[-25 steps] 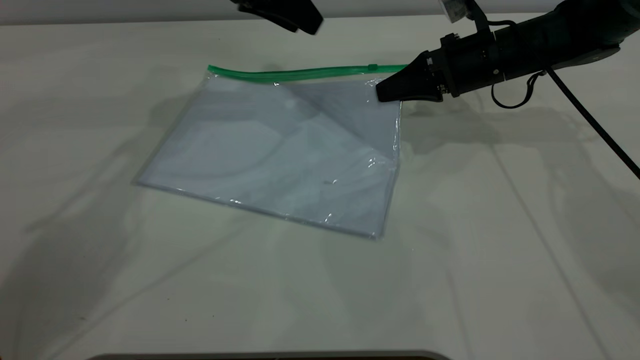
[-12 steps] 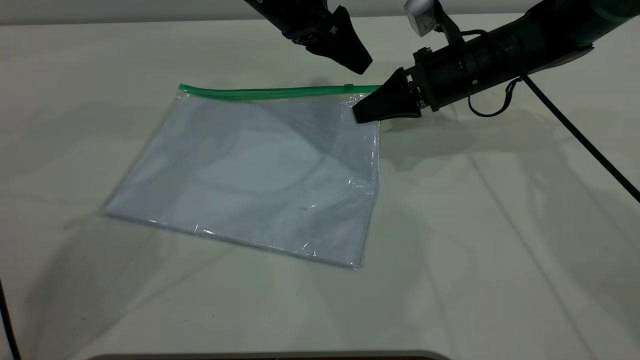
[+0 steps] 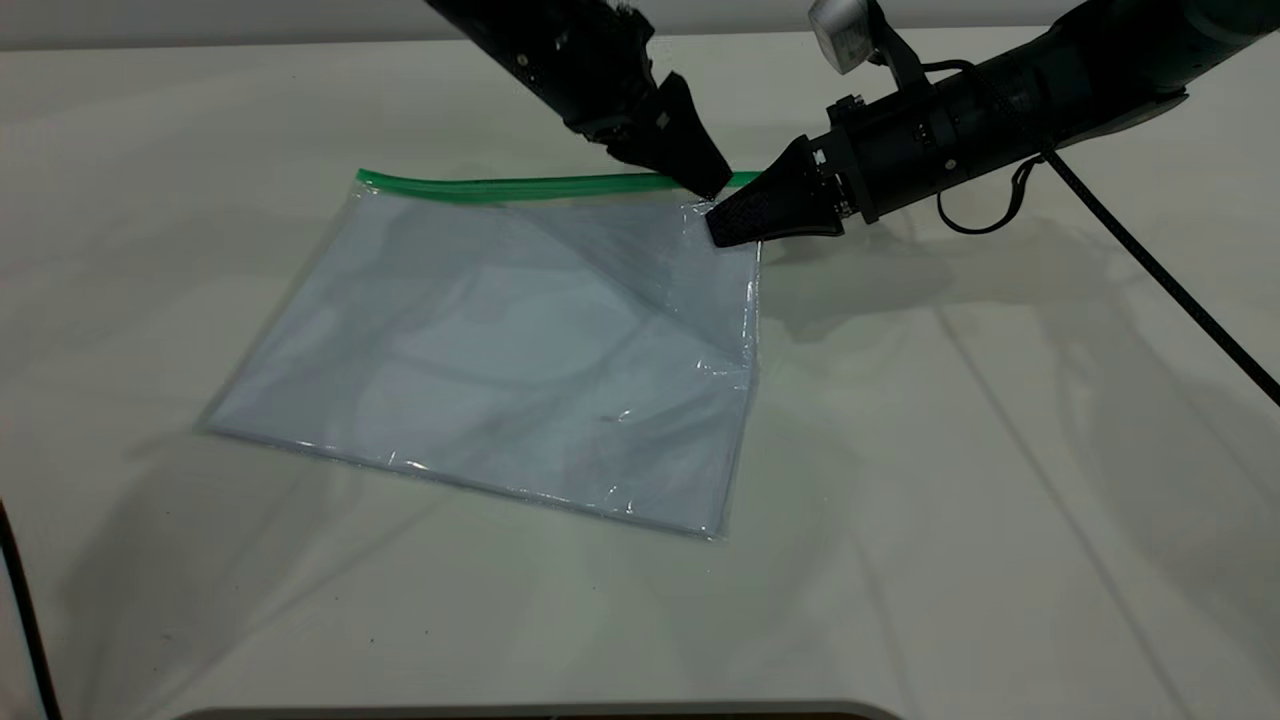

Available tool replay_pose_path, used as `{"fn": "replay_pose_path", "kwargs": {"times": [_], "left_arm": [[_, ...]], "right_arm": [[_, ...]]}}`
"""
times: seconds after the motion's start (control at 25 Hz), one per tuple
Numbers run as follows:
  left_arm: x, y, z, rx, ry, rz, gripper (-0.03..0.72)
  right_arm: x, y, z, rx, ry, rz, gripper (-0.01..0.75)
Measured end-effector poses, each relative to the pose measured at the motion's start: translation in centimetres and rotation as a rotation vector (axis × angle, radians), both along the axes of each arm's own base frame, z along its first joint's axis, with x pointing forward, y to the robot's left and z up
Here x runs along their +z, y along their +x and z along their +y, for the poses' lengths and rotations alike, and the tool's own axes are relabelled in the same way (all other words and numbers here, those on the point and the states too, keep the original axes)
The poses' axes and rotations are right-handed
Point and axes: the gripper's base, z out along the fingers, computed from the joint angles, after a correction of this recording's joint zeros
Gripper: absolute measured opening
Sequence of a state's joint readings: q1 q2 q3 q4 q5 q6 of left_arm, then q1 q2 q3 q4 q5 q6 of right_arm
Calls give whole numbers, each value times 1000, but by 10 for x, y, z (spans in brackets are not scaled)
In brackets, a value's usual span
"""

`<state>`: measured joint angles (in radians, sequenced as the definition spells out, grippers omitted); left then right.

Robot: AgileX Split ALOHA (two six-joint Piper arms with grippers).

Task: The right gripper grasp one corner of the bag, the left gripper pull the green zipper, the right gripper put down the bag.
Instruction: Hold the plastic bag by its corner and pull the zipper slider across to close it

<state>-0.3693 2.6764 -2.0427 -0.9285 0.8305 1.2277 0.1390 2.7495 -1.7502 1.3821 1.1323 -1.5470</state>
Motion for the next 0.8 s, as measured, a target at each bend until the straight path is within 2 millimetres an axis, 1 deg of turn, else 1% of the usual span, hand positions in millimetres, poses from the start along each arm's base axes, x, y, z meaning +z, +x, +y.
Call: {"fn": "replay_pose_path", "kwargs": {"times": [0.24, 0.48, 0.8], "left_arm": [[3, 1, -3, 21, -50, -1, 448], [2, 1, -3, 16, -45, -7, 367], [1, 1, -2, 3, -23, -15, 359]], "right_arm": [[0, 0, 0, 1, -1, -1, 35], [0, 0, 0, 2, -1, -1, 35], [0, 0, 0, 2, -1, -1, 35]]}}
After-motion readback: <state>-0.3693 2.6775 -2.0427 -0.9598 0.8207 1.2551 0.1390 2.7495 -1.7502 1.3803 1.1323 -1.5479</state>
